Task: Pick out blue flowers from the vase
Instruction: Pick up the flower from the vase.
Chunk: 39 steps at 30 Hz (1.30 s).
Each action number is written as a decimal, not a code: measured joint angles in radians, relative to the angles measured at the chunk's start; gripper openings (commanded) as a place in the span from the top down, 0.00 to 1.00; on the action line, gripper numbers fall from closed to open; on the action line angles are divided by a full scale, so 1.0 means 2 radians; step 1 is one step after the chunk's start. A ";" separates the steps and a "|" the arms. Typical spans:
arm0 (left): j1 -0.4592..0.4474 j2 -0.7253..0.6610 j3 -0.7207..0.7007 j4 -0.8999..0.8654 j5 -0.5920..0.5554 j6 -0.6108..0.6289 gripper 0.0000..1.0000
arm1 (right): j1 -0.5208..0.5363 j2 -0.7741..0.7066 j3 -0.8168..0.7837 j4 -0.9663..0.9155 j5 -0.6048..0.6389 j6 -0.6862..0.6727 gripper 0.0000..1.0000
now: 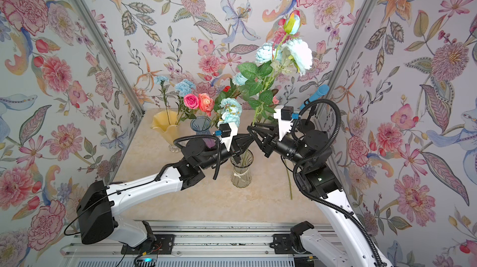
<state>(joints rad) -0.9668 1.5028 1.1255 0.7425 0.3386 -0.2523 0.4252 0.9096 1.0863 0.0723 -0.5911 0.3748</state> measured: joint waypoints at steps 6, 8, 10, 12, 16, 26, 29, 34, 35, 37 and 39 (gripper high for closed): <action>0.001 0.000 0.001 0.001 0.000 -0.005 1.00 | 0.004 0.004 0.004 0.004 -0.004 0.000 0.85; 0.002 -0.001 0.001 0.001 0.002 -0.006 1.00 | 0.004 0.005 0.004 0.006 -0.002 -0.002 0.91; 0.002 -0.002 0.001 0.001 0.003 -0.011 1.00 | 0.004 0.007 0.004 0.010 0.003 -0.007 0.96; 0.003 -0.003 0.001 0.001 0.003 -0.014 0.99 | 0.004 0.008 0.004 0.011 0.005 -0.010 0.99; 0.004 -0.005 0.001 0.001 0.005 -0.012 0.60 | 0.007 0.016 0.018 0.001 0.012 -0.019 1.00; 0.004 -0.050 -0.056 0.026 -0.010 -0.007 0.28 | 0.006 0.024 0.104 -0.058 0.055 -0.064 1.00; 0.003 -0.080 -0.113 0.058 -0.037 0.001 0.28 | -0.004 0.023 0.131 -0.085 0.070 -0.074 1.00; 0.003 -0.124 -0.186 0.080 -0.097 0.027 0.28 | -0.051 0.008 0.150 -0.141 0.093 -0.079 1.00; 0.003 -0.127 -0.187 0.078 -0.109 0.035 0.27 | -0.067 0.003 0.150 -0.155 0.094 -0.077 1.00; 0.003 -0.132 -0.189 0.074 -0.131 0.050 0.27 | -0.103 -0.006 0.150 -0.179 0.094 -0.073 1.00; 0.003 -0.140 -0.193 0.071 -0.154 0.063 0.28 | -0.143 -0.011 0.150 -0.202 0.094 -0.069 1.00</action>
<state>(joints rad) -0.9607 1.2236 0.7395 0.8837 0.0311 -0.1257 0.1390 0.8879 1.3853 -0.3317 -0.4030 0.2375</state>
